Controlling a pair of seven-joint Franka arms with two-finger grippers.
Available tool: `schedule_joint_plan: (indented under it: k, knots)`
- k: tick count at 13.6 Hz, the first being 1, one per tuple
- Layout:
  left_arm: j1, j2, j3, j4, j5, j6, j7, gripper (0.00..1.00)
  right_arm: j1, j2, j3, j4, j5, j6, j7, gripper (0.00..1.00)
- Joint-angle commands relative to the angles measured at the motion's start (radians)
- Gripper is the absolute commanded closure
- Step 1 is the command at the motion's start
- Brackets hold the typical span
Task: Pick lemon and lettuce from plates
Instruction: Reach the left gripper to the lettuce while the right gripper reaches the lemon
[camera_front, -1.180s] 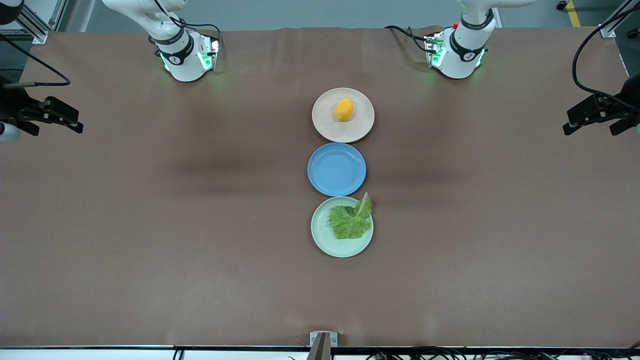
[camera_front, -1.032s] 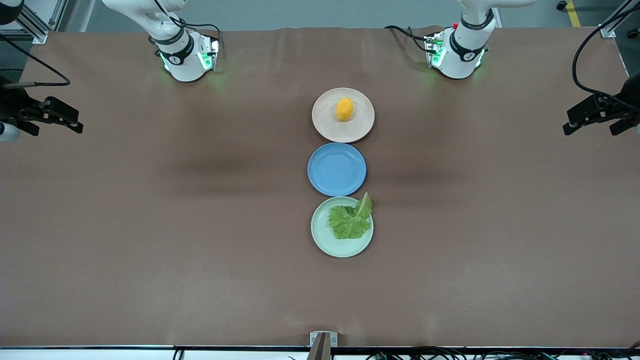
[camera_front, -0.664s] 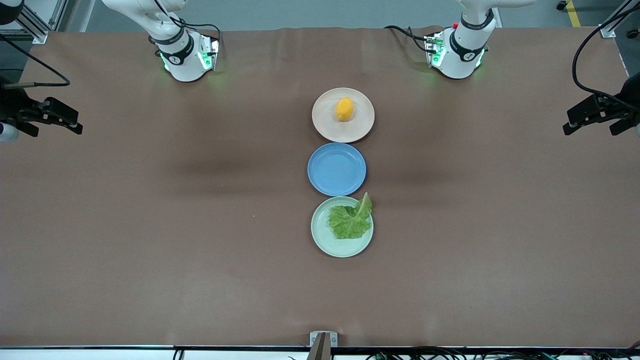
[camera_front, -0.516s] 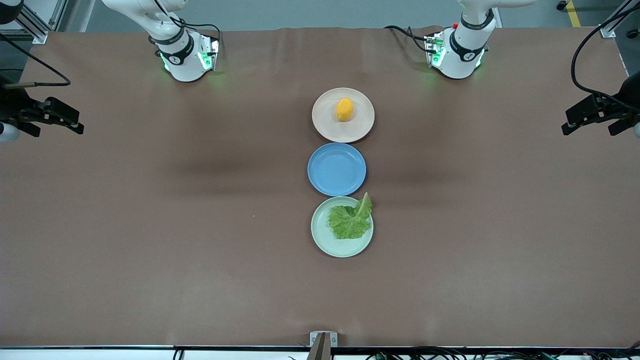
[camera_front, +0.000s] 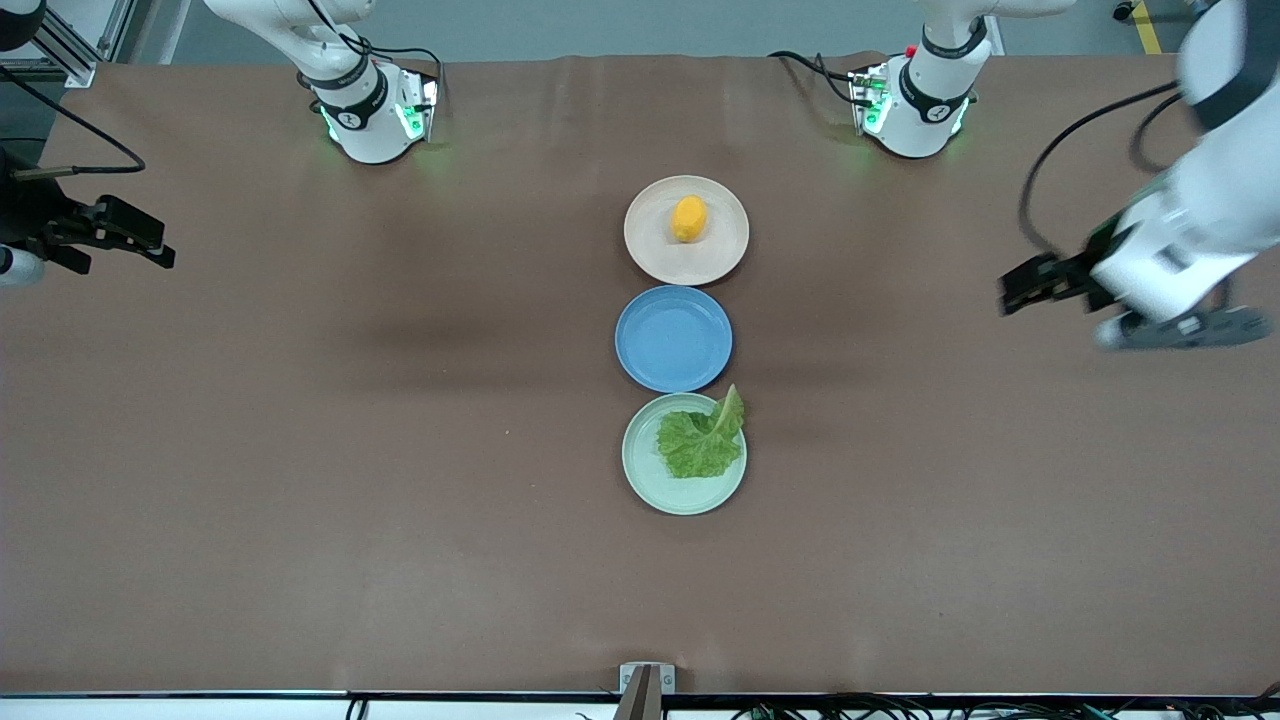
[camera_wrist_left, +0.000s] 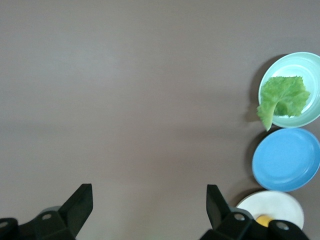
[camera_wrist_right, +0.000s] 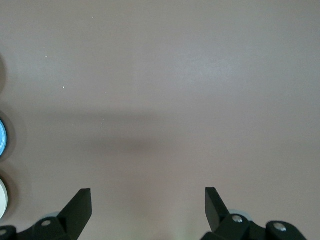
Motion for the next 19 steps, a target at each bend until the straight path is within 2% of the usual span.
schedule_joint_plan:
  k: [1,4,6,10,12,14,19]
  knots:
    - [-0.07,0.137,0.001,0.071,-0.005,0.05,-0.134,0.0,-0.016,-0.031,0.009,-0.027,0.011,-0.006,-0.006,0.0]
    - [-0.144,0.258,0.001,0.129,-0.004,0.136,-0.293,0.0,-0.017,-0.003,0.009,-0.004,-0.003,-0.002,-0.001,0.0]
    - [-0.194,0.318,0.003,0.132,-0.004,0.231,-0.421,0.0,-0.02,0.035,0.009,0.005,-0.003,0.009,-0.003,0.0]
    - [-0.277,0.45,0.001,0.183,-0.01,0.447,-0.946,0.0,-0.021,0.107,0.008,0.031,-0.015,0.061,-0.012,0.0]
    - [-0.314,0.501,-0.002,0.192,-0.015,0.555,-1.135,0.0,-0.016,0.144,0.008,0.034,-0.017,0.049,-0.011,0.0]
    - [-0.343,0.547,0.0,0.203,-0.016,0.647,-1.266,0.0,-0.008,0.14,0.014,0.024,-0.003,0.023,0.008,0.0]
    - [-0.389,0.633,-0.003,0.198,-0.096,0.776,-1.401,0.0,0.136,0.06,0.017,-0.057,0.023,-0.002,0.369,0.0]
